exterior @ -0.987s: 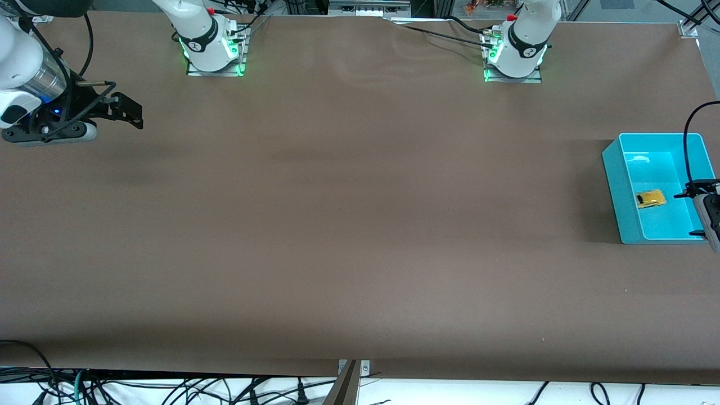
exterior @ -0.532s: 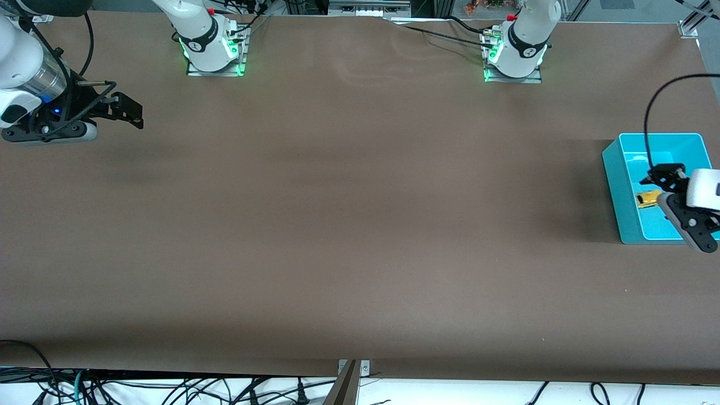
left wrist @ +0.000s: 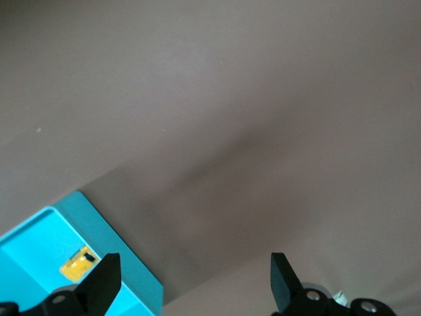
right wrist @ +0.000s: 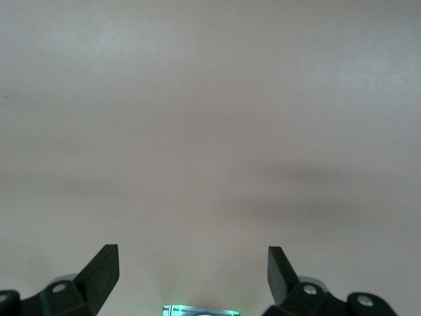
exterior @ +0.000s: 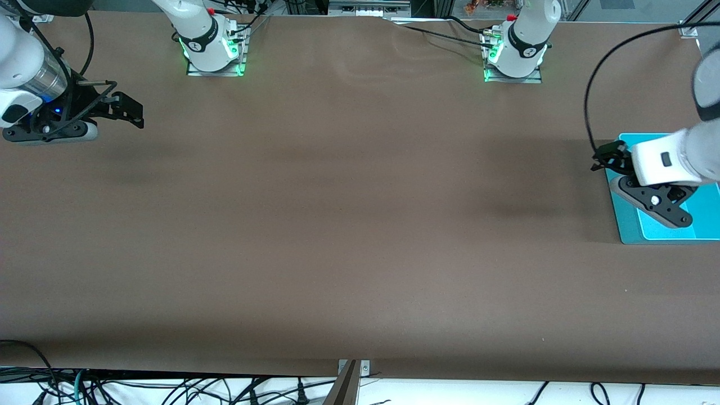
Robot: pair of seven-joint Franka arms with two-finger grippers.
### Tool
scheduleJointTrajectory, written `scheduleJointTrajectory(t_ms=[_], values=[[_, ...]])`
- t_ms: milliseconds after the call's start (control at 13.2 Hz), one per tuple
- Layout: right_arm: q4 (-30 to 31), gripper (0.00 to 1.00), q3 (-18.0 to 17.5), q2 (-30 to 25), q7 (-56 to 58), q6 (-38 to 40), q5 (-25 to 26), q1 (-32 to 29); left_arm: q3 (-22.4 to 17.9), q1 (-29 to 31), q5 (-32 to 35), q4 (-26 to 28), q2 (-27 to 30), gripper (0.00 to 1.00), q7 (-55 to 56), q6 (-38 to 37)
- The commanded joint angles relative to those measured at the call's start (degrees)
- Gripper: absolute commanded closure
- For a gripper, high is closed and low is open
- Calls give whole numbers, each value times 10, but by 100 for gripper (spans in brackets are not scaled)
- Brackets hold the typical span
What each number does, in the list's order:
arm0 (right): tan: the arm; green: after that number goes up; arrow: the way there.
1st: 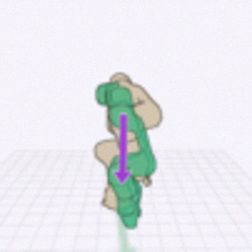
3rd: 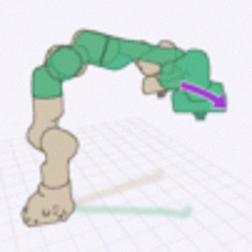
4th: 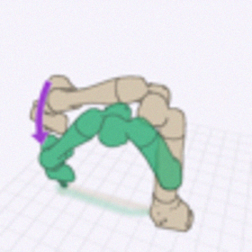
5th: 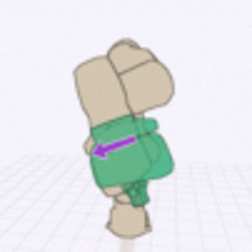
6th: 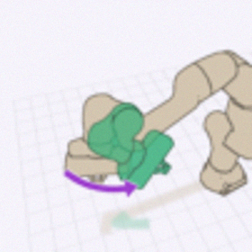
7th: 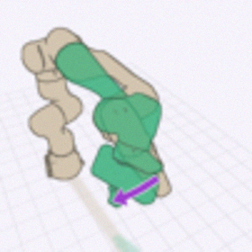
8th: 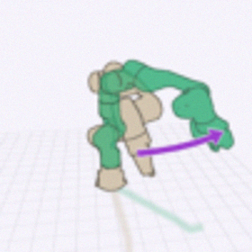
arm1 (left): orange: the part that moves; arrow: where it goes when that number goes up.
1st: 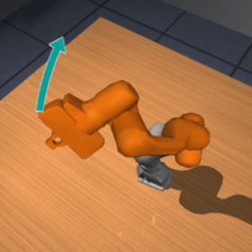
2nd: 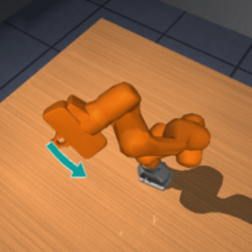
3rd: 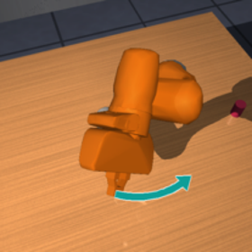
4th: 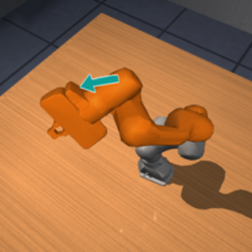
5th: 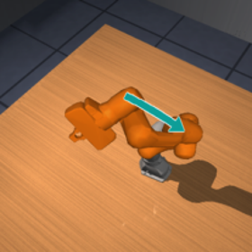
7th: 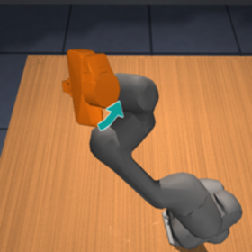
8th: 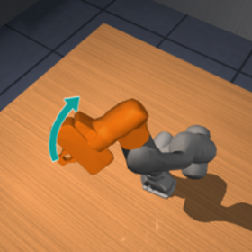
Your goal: Wind and store yellow beetle car
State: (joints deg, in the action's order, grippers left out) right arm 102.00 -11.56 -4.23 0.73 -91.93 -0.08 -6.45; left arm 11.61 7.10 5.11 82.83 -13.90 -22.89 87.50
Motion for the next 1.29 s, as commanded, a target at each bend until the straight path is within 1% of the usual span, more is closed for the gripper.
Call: scheduleJointTrajectory(t_ms=[0, 76, 152, 228, 304, 380, 456, 532, 608, 759, 1215], values=[[-13, 0, -5, 1, -8, 14, 0, -1, -38, -39, -14, 101, 91, 0, 194, 61], [-13, 0, -5, 1, -8, 14, 0, -1, -54, -62, -14, 115, 100, 0, 277, 87], [-13, 0, -5, 1, -8, 13, 0, -1, -68, -70, -15, 127, 113, 0, 316, 120], [-13, 0, -5, 1, -8, 14, 0, -1, -69, -73, -25, 147, 131, 0, 310, 144], [-13, 0, -5, 1, -8, 14, 0, -1, -69, -74, -44, 170, 153, 0, 294, 153], [-13, 0, -5, 1, -8, 14, 0, -1, -70, -74, -53, 181, 164, 0, 257, 154], [-13, 0, -5, 0, -8, 14, 0, -1, -83, -73, -53, 191, 170, 0, 201, 152], [-13, 0, -5, 0, -8, 14, 0, -1, -96, -74, -55, 197, 176, 0, 177, 152], [-13, 0, -5, 1, -8, 14, 0, -1, -96, -73, -55, 199, 180, 0, 177, 143], [-12, 0, -5, 0, -8, 14, 0, -1, -95, -69, -55, 173, 165, 0, 174, 123], [-13, 0, -5, 1, -8, 14, 0, -1, -97, -65, -55, 164, 160, 0, 180, 116]])
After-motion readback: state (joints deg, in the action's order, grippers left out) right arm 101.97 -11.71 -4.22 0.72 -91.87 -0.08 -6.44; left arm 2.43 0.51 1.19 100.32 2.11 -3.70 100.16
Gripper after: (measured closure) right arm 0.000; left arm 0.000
